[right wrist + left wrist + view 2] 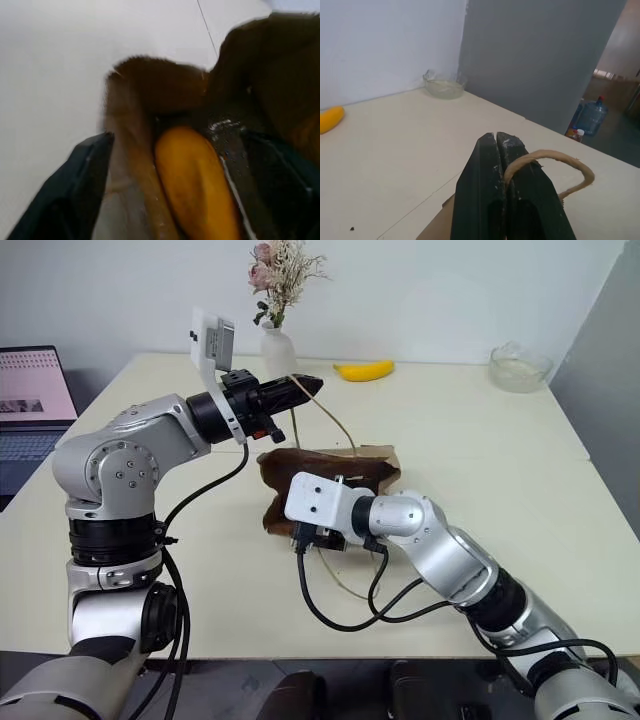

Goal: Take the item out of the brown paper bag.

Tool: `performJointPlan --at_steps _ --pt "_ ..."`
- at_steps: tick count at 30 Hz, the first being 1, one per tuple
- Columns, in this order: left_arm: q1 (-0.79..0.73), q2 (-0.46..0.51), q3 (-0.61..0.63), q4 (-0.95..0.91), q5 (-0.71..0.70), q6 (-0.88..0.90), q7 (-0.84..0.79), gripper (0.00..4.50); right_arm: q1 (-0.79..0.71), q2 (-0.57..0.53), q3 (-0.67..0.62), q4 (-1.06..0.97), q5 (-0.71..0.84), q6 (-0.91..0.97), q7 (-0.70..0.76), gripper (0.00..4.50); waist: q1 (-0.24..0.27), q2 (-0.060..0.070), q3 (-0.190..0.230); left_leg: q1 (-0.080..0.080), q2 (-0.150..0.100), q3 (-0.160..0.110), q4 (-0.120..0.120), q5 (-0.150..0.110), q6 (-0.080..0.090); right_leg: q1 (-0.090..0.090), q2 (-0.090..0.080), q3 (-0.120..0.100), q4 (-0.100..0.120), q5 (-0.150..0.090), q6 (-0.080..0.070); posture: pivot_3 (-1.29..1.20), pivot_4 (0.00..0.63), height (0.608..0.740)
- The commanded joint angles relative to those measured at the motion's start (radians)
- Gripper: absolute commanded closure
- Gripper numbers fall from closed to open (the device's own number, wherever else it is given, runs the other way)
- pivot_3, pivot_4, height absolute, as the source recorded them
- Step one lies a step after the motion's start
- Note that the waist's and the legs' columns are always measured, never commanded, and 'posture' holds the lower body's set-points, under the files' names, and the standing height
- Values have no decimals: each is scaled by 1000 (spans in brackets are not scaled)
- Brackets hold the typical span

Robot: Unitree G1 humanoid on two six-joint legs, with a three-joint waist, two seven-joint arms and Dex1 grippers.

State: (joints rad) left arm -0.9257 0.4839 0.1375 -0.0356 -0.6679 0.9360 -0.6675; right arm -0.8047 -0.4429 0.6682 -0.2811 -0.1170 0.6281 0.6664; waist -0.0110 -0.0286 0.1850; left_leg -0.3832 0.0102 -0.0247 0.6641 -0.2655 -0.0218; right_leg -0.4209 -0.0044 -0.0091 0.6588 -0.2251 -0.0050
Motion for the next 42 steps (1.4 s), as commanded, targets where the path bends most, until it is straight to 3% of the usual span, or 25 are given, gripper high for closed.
performJointPlan --at_steps 1,8,12,21,23,26,28,36,42 --pt "-5 13 18 -20 -17 -11 -12 4500 -36 -15 36 69 -112 -112 4 33 0 0 0 0 0 0 0 0 0 0 0 0 0 0 0 0 150 740" --pt "3 14 21 -32 -25 -6 -11 4500 -74 81 21 174 -177 -150 27 33 -16 0 0 0 2 0 -1 0 0 -1 0 0 1 0 0 0 150 740" --pt "8 14 22 -33 -28 -8 -10 4500 -103 63 72 244 -258 -214 75 33 -17 0 0 0 1 0 0 0 0 -1 0 0 1 0 0 0 150 740" --pt "10 18 19 -28 -26 -18 -5 4500 -167 159 107 515 -393 -341 57 33 -18 0 0 0 2 0 -1 0 0 -1 0 0 1 0 0 0 150 740" --pt "13 21 18 -28 -23 -20 -4 4500 -162 172 92 528 -397 -349 60 406 -18 0 0 0 2 0 -1 0 0 -1 0 1 1 0 0 0 150 740" --pt "20 33 16 -24 -13 -29 -8 4500 -149 170 70 499 -388 -353 85 1377 -18 0 0 0 2 0 -1 0 0 -1 0 1 1 0 0 0 150 740" --pt "23 40 12 -21 -5 -38 -10 4500 -143 160 52 461 -376 -356 110 1715 -18 0 0 0 1 0 -1 0 0 -1 0 1 1 0 0 0 150 740" --pt "12 41 9 15 31 -60 14 4500 -103 98 -61 255 -262 -350 264 1716 -18 0 0 0 1 0 -1 0 0 -1 0 0 1 0 0 0 150 740" --pt "10 28 -4 39 63 -83 32 4500 -61 56 -204 123 -16 -295 421 1716 -18 0 0 0 1 0 -1 0 0 -1 0 0 1 0 0 0 150 740"
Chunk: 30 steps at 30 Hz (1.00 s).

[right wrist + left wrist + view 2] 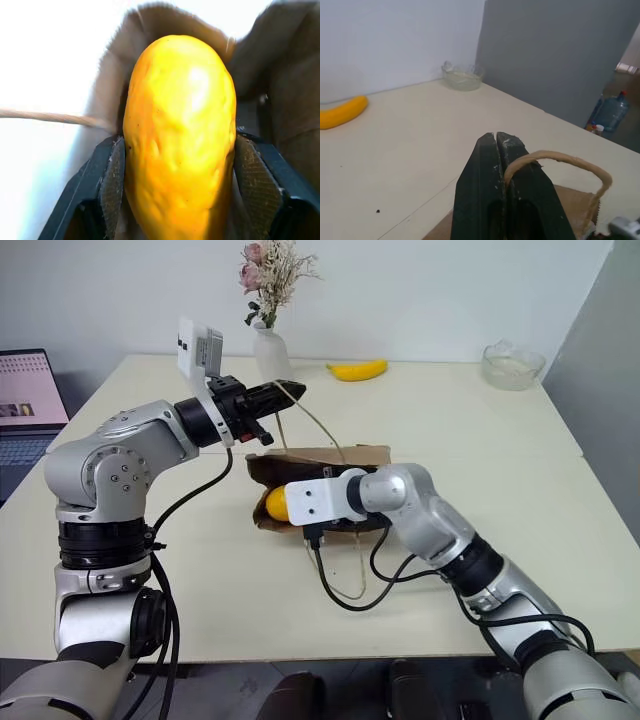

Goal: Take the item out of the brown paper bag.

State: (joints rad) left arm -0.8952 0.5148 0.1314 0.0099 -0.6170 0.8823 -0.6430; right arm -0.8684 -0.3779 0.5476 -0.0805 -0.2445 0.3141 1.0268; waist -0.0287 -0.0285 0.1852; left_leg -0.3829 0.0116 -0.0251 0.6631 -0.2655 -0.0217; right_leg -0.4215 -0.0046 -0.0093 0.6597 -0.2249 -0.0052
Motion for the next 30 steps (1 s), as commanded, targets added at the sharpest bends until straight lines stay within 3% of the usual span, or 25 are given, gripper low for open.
performJointPlan --at_steps 1,10,14,18,22,30 --pt "-21 -4 0 -3 17 -32 8 4500 7 -12 -115 -96 157 42 77 1716 0 0 0 0 0 0 0 0 0 0 0 0 0 0 0 0 150 740" --pt "-16 -11 -12 23 58 -62 18 4500 -22 -51 -435 -187 495 300 63 1717 2 0 0 0 0 0 0 0 0 0 0 0 0 0 0 0 150 740" --pt "-9 -10 -13 24 65 -69 19 4500 -8 -215 -520 -136 449 257 32 1717 4 0 0 0 -1 0 0 0 0 0 -1 0 -1 0 0 0 150 740" --pt "-5 -13 -11 32 74 -77 17 4500 44 -374 -496 -21 340 123 11 1717 5 0 1 -1 -2 1 0 0 1 0 -2 0 -2 0 0 0 150 740" --pt "-4 -16 -12 34 79 -82 15 4500 120 -477 -377 142 172 -69 -3 1717 3 -1 1 -1 -1 3 -1 0 1 0 -1 1 -3 0 0 0 150 740" --pt "6 -15 -10 25 82 -83 15 4500 187 -477 -280 313 32 -188 -50 1717 -3 0 2 -1 0 6 -1 0 0 -1 0 2 -1 0 0 0 150 740"
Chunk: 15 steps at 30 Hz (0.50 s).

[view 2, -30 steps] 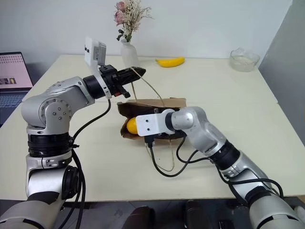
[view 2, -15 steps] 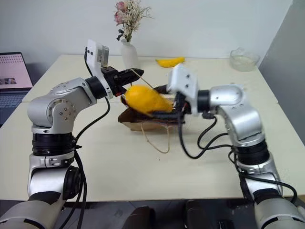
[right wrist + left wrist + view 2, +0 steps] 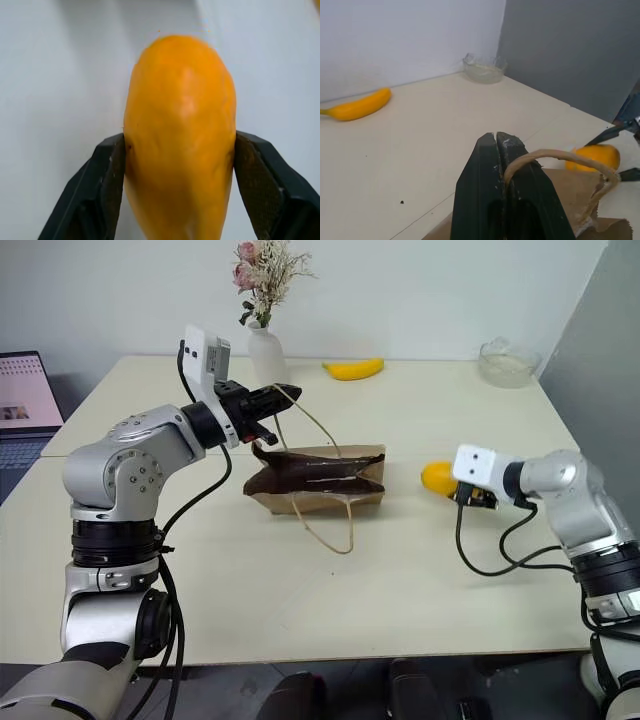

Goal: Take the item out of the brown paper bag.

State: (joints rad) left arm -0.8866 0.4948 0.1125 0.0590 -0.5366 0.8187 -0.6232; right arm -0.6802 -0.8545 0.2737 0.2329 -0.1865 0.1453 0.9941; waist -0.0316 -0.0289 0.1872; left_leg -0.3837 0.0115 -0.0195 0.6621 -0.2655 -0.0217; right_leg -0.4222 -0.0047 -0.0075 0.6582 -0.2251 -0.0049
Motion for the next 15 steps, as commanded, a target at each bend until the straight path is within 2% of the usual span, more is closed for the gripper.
performJointPlan --at_steps 1,5,10,14,15 --pt "-1 6 9 -27 2 -18 -4 4500 5 4 -4 4 -28 -15 -16 1717 0 0 0 0 0 0 0 0 0 0 0 0 0 0 0 0 150 740" --pt "5 7 8 -30 4 -19 -7 4500 23 7 -9 10 -34 7 1 1717 3 0 0 0 0 -3 0 0 0 0 0 0 0 0 0 0 150 740" --pt "5 13 -4 -13 19 -36 -26 4500 45 5 -64 -20 7 49 -4 82 4 0 0 0 -1 -3 1 0 0 0 -1 0 0 0 0 0 150 740" --pt "1 36 -24 24 49 -76 -66 4500 68 26 -156 -138 84 114 -30 33 3 0 0 0 -1 -3 0 0 0 0 -1 0 0 0 0 0 150 740" --pt "-4 45 -31 48 67 -100 -77 4500 77 50 -195 -216 146 169 -28 33 2 0 0 1 0 -3 0 0 0 0 0 0 0 0 0 0 150 740"
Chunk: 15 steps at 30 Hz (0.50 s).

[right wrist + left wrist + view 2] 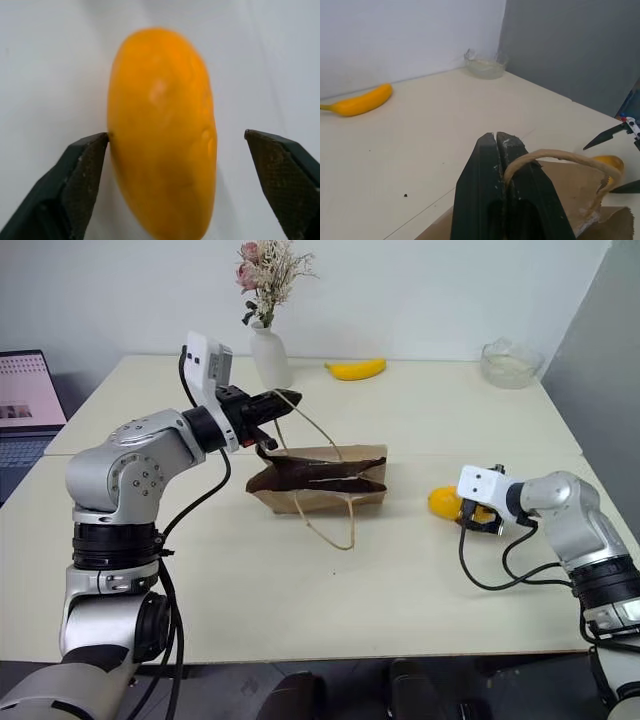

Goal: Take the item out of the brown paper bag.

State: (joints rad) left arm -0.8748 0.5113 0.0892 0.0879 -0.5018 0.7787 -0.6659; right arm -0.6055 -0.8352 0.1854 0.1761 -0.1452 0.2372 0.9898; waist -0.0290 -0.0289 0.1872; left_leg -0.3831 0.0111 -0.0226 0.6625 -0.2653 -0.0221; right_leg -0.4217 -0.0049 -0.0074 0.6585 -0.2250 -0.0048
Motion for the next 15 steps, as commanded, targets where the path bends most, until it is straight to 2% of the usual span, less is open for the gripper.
performJointPlan --at_steps 1,5,7,8,11,15 --pt "-19 35 -12 36 44 -78 -42 4500 9 47 -133 -215 148 120 -21 33 -2 0 0 0 0 0 0 0 0 0 0 0 0 0 0 0 150 740" --pt "-55 78 -52 141 123 -193 -110 4500 41 165 -221 -516 357 373 -69 33 0 0 0 1 2 -2 0 1 -1 0 1 -1 1 0 0 0 150 740" --pt "-68 98 -65 178 148 -226 -142 4500 45 194 -225 -601 399 447 -101 33 2 0 0 0 1 -2 -1 1 -2 0 1 -3 1 0 0 0 150 740" --pt "-74 117 -76 188 159 -240 -175 4103 37 216 -220 -634 416 478 -126 0 3 0 0 0 1 -3 0 1 -2 0 1 -3 1 0 0 0 150 740" --pt "-77 161 -86 183 168 -254 -247 3369 5 254 -207 -665 450 525 -177 0 3 0 0 0 0 -2 0 1 -2 0 0 -2 0 0 0 0 150 740" --pt "-61 188 -63 150 161 -238 -274 2070 -17 254 -195 -630 456 510 -196 0 2 0 0 -1 -1 -1 0 1 -2 0 0 -2 0 0 0 0 150 740"
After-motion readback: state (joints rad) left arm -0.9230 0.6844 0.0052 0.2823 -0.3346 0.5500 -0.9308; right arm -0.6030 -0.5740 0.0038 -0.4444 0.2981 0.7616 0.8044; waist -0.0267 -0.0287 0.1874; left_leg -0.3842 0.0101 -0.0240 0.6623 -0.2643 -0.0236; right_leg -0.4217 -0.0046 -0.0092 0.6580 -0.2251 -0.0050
